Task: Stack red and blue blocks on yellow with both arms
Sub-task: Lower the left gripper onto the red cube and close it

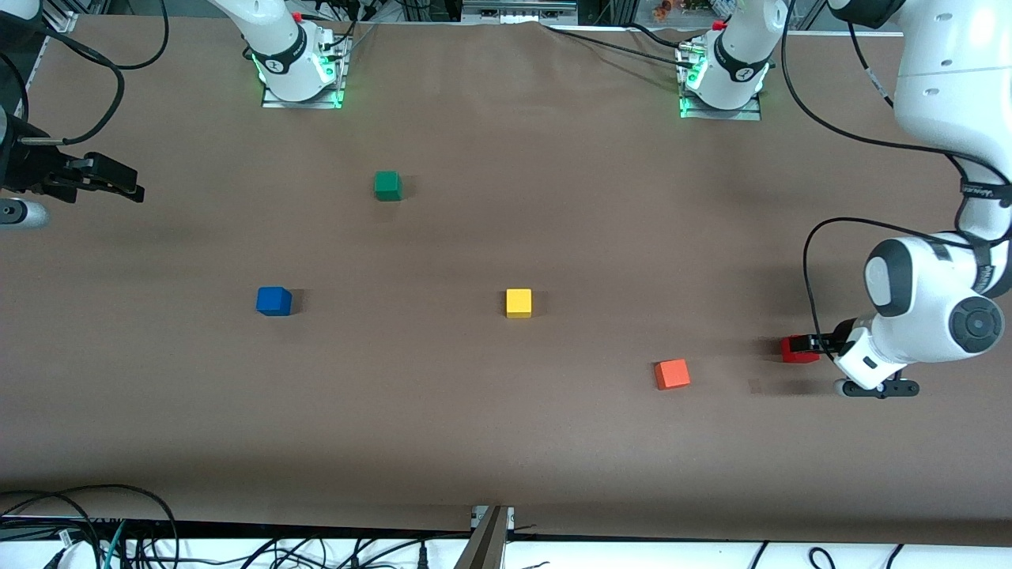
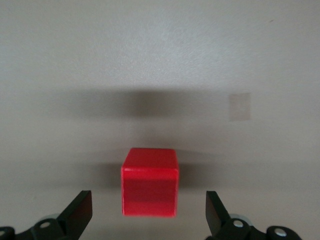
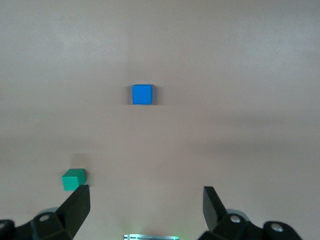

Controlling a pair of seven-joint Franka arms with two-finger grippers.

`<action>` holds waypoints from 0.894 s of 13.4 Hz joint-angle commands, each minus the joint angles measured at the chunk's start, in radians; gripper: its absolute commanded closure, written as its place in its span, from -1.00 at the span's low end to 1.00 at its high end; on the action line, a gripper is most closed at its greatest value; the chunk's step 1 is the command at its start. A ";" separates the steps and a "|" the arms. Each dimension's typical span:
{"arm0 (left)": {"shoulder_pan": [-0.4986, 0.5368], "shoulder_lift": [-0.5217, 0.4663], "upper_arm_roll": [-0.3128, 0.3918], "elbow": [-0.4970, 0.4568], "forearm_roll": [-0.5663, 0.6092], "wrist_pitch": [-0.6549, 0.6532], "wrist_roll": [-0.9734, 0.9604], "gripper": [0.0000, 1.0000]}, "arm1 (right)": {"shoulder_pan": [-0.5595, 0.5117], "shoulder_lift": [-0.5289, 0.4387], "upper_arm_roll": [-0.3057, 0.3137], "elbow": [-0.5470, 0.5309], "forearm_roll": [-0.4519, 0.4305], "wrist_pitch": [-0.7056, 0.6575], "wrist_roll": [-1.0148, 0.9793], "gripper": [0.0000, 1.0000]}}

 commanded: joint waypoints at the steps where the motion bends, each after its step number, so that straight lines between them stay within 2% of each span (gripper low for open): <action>1: -0.001 -0.017 -0.006 -0.069 0.005 0.077 0.019 -1.00 | 0.000 0.005 -0.002 0.019 -0.002 -0.019 -0.012 -1.00; 4: 0.002 -0.011 -0.007 -0.098 0.004 0.119 0.068 -1.00 | 0.000 0.005 -0.002 0.019 -0.001 -0.019 -0.012 -1.00; 5: 0.002 -0.013 -0.007 -0.105 0.004 0.119 0.082 -0.86 | 0.000 0.005 -0.002 0.019 -0.001 -0.019 -0.011 -1.00; 6: 0.002 -0.017 -0.007 -0.105 0.004 0.113 0.087 -0.11 | 0.000 0.005 -0.003 0.019 -0.001 -0.019 -0.011 -1.00; 7: 0.004 -0.017 -0.007 -0.105 0.004 0.111 0.088 0.36 | 0.000 0.005 -0.004 0.019 -0.001 -0.019 -0.012 -1.00; 8: 0.004 -0.017 -0.007 -0.105 0.001 0.110 0.087 0.74 | -0.001 0.005 -0.004 0.019 -0.001 -0.019 -0.012 -1.00; 9: 0.005 -0.017 -0.007 -0.103 -0.001 0.110 0.087 1.00 | 0.000 0.005 -0.004 0.019 -0.001 -0.019 -0.011 -1.00; 12: -0.010 -0.049 -0.013 -0.077 -0.009 0.094 0.071 1.00 | 0.000 0.005 -0.004 0.019 -0.001 -0.019 -0.011 -1.00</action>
